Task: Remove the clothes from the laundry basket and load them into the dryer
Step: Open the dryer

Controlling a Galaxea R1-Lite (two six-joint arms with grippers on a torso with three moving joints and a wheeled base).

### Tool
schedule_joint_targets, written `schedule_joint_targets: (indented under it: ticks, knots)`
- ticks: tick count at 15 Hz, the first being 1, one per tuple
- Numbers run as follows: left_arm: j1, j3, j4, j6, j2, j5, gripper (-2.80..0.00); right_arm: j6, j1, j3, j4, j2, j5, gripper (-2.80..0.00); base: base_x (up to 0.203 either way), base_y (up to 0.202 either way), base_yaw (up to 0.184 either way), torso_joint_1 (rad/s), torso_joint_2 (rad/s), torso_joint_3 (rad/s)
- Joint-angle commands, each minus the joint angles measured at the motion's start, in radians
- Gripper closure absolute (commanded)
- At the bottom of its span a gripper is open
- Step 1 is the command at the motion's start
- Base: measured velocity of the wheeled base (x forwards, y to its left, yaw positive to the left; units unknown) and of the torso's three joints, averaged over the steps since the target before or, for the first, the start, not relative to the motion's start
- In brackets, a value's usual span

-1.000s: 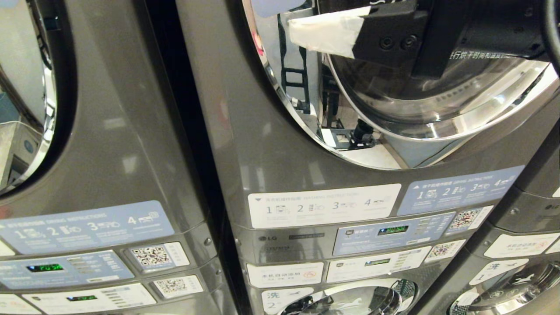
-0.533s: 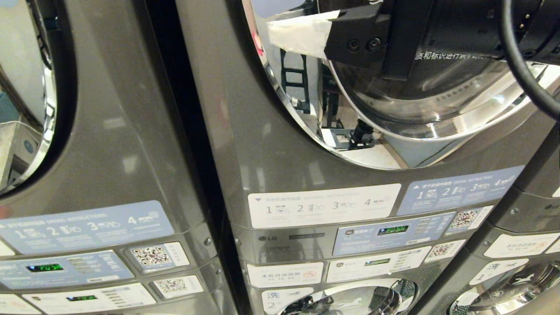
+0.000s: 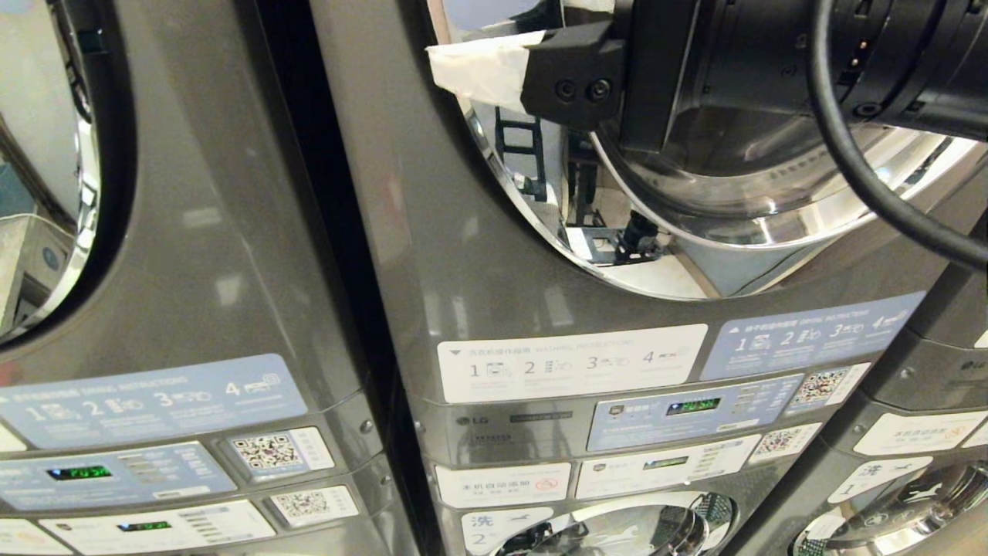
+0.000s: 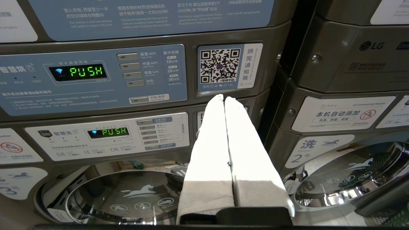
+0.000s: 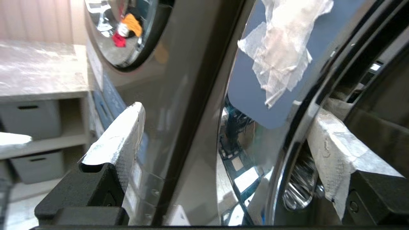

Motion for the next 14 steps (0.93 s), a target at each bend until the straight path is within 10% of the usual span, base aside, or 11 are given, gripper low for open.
schedule_joint_targets:
  ticks: [1, 14]
  knots:
    - [0.000, 0.002, 0.000, 0.000, 0.000, 0.000, 0.00, 0.010, 0.025, 0.002, 0.000, -0.011, 0.004, -2.80, 0.000, 0.000, 0.000, 0.000, 0.00, 0.000]
    - [0.000, 0.002, 0.000, 0.000, 0.000, 0.000, 0.00, 0.032, 0.156, 0.226, 0.004, -0.227, -0.206, -2.80, 0.000, 0.000, 0.000, 0.000, 0.00, 0.000]
